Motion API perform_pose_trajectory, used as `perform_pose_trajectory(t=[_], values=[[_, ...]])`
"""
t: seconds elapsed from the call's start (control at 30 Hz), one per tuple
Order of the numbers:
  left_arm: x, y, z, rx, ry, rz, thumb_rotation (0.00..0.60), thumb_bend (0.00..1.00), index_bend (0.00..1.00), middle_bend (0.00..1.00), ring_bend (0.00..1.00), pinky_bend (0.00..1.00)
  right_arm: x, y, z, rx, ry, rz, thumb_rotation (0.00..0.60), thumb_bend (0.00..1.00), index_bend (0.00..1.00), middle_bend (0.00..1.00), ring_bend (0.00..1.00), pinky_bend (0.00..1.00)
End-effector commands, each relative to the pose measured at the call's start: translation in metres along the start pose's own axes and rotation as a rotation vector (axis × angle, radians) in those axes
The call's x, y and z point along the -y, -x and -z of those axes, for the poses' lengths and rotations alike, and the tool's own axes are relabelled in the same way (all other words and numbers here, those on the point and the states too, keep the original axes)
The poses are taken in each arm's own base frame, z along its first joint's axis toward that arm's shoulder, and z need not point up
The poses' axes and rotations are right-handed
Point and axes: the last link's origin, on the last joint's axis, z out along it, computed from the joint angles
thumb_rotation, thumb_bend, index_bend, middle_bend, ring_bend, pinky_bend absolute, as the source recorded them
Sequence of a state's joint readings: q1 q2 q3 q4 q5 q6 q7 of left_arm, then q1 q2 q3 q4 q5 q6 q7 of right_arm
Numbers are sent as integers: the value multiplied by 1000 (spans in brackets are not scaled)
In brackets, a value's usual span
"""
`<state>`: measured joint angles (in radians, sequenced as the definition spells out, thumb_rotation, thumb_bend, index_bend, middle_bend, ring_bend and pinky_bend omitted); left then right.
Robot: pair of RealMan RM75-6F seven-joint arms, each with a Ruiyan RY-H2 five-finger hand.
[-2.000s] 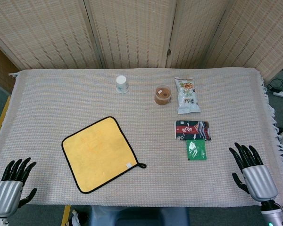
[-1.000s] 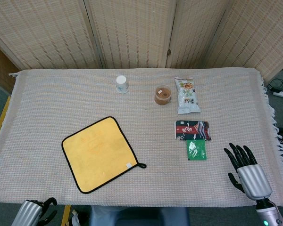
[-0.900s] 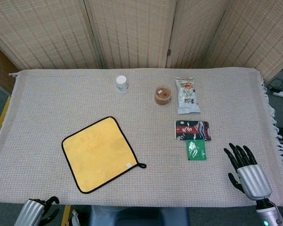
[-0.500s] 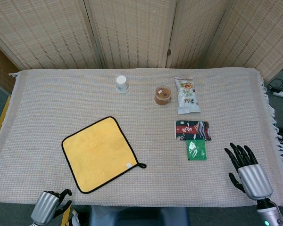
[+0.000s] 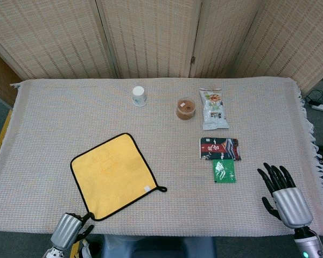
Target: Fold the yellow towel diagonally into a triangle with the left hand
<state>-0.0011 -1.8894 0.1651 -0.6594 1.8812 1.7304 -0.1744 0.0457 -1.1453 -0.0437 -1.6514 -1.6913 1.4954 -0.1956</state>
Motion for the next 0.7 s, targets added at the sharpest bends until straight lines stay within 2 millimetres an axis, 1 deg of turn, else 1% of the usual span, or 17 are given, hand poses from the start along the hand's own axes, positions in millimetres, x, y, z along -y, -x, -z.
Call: perform_pose_trajectory(t=[0.03,0.27,0.7], values=[[0,4,-6,7,2,-6,600,321,525,1000,1000,1000,0,-1,0,-3,1,-2,600,464,0,0,0,0],[-1,11,-14,24,9,-21,600,321,525,1000,1000,1000,-4,-5,1,-17,11,-9,600,464,0,0,0,0],[-1,14,-24,-2,10,-25,600,330,534,1000,1000,1000,-4,-4,2,-12,13,-9,600,463,0,0,0,0]])
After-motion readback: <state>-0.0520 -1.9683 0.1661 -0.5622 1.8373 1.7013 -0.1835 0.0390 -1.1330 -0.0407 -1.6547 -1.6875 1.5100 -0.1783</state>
